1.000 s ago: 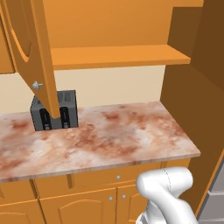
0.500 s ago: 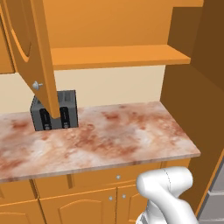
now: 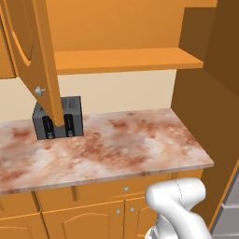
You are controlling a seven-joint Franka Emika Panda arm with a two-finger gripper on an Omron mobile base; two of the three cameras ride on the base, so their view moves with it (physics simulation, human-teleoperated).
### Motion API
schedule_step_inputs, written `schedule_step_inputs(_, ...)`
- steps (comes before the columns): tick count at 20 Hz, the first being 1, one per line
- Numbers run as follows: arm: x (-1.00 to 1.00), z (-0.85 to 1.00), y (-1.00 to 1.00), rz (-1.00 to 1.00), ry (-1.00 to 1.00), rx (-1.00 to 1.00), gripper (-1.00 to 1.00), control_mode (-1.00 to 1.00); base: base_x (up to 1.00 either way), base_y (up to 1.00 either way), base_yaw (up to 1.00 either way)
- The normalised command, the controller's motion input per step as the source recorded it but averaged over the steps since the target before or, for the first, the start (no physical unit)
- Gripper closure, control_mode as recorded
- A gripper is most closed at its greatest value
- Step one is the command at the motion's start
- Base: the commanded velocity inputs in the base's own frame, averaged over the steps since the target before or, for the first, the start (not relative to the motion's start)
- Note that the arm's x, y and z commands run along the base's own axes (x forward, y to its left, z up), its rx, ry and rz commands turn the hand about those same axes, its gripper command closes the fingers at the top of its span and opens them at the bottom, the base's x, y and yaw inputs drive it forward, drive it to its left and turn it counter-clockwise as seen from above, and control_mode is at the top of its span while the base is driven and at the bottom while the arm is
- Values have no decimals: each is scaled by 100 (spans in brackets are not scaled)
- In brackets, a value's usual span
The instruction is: Close all open cabinet doors.
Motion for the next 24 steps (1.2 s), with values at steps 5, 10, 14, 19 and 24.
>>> schedule_step_inputs(5,52,-13,-30,8,0,0,-100,-100,0,0,0)
schedule_step_inputs(10,64,-21,-7,15,0,0,-100,-100,0,0,0)
schedule_step_inputs(14,50,-19,-20,22,0,0,-100,-100,0,0,0)
schedule_step_inputs(19,3,-5,-40,17,0,0,-100,-100,0,0,0)
schedule_step_inputs(24,8,-5,-25,6,0,0,-100,-100,0,0,0)
